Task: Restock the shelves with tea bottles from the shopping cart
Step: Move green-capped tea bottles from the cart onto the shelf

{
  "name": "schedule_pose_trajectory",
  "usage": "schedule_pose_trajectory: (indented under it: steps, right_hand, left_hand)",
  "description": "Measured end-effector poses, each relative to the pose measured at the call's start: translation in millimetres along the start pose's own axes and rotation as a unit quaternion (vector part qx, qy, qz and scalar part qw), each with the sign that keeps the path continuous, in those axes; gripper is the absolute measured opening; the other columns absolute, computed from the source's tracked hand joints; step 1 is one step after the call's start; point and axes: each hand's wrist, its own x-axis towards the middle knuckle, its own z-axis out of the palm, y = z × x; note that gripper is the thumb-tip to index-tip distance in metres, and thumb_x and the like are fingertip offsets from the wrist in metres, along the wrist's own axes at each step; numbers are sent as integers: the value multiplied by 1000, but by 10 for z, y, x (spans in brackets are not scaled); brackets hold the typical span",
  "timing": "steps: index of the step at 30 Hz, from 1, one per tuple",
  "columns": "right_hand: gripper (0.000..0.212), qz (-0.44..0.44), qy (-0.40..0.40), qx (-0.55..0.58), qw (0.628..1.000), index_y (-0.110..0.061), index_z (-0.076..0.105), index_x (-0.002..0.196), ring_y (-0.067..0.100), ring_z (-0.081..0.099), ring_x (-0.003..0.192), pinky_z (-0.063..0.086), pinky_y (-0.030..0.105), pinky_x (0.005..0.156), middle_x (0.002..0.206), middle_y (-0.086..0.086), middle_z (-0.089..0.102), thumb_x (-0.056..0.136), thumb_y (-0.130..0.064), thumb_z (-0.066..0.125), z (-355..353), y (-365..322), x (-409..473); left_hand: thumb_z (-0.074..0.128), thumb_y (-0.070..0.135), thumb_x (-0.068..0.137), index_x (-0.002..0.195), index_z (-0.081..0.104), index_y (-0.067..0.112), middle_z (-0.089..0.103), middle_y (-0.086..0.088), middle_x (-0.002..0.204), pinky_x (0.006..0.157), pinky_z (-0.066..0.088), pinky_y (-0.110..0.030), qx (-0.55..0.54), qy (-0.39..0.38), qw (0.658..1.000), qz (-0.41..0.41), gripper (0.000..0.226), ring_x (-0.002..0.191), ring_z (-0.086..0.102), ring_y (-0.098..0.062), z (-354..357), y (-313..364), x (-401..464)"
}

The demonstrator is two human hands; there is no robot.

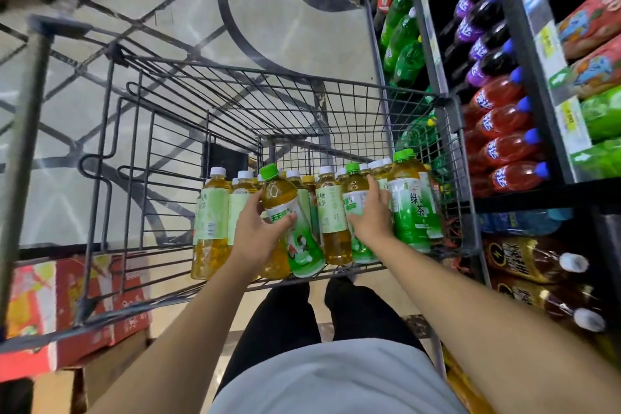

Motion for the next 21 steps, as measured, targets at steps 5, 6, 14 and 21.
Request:
schedule_pose_trajectory:
  steps: [5,6,14,21]
  right_hand:
    - [98,-18,-17,123,992,-32,22,154,20,52,121,54,29,92,148,4,41,82,1,78,-139,-63,-114]
    - [97,-25,-18,139,990,-32,23,153,19,53,119,57,28,86,146,2,42,81,1,79,-184,-85,-145]
    - [81,-71,3,272,960,-31,34,153,-5,55,95,45,3,60,129,-12,47,89,-2,74,-694,-284,-600]
    - [80,-99,118,342,927,-38,37,151,11,55,127,53,19,86,144,-4,52,89,-8,76,-740,-528,-1194]
  left_hand:
    - [80,11,85,132,48,18,68,4,115,67,60,-21,-61,-19,998,-11,58,93,71,-4,-45,133,-16]
    - [79,9,85,130,46,21,68,3,115,67,60,-22,-69,-22,997,-4,57,90,72,-3,-70,180,-18]
    - [74,9,90,130,50,31,66,-10,121,81,62,-45,-177,-89,978,64,51,104,71,-29,-304,604,-27]
    - [74,11,91,118,55,55,67,-4,123,90,61,-47,-178,-166,957,155,55,114,67,-28,-556,894,-133]
